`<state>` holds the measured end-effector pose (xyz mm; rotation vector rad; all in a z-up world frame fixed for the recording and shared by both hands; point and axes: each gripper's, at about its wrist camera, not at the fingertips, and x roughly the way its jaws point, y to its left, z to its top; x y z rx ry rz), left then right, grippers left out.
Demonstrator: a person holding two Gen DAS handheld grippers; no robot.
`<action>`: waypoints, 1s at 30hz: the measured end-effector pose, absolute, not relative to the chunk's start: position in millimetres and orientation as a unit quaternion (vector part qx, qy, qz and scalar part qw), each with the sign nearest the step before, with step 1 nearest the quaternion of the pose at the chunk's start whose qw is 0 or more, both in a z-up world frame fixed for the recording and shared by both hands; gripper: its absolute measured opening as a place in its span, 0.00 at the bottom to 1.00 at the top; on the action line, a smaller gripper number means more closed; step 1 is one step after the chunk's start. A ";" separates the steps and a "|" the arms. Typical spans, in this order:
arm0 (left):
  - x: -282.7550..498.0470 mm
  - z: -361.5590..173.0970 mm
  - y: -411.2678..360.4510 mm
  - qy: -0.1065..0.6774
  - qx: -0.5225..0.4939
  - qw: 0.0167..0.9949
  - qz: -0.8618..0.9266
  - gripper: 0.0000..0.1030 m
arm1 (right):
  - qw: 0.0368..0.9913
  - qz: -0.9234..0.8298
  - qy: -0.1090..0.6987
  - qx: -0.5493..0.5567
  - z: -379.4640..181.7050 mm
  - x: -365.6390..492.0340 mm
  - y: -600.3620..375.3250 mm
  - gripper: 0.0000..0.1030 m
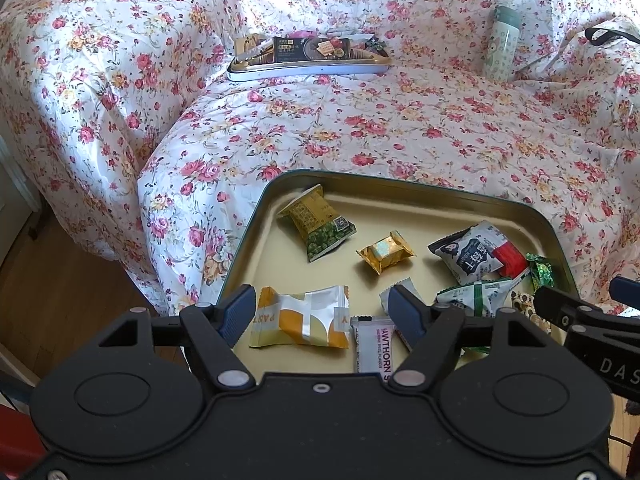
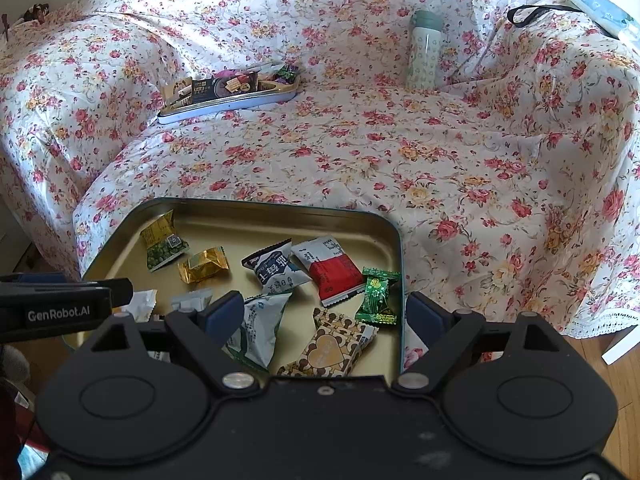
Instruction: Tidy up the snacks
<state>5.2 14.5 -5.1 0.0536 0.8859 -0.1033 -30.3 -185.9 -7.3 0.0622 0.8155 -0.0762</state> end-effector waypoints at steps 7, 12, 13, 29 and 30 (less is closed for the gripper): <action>5.3 -6.0 13.9 0.431 0.027 0.900 -0.050 0.73 | 0.917 -0.037 0.397 0.030 -7.4 -30.3 -185.1 0.90; 5.8 -7.0 14.9 0.435 0.026 0.899 -0.050 0.73 | 0.916 -0.034 0.400 0.029 -10.0 -30.7 -184.7 0.90; 5.6 -7.0 15.1 0.435 0.025 0.899 -0.050 0.73 | 0.915 -0.034 0.400 0.030 -10.4 -30.7 -184.6 0.90; 5.5 -7.9 14.8 0.440 0.025 0.896 -0.053 0.73 | 0.915 -0.032 0.402 0.028 -9.9 -31.2 -183.6 0.90; 5.4 -8.0 14.8 0.440 0.026 0.896 -0.052 0.73 | 0.915 -0.032 0.402 0.028 -9.9 -31.1 -183.5 0.90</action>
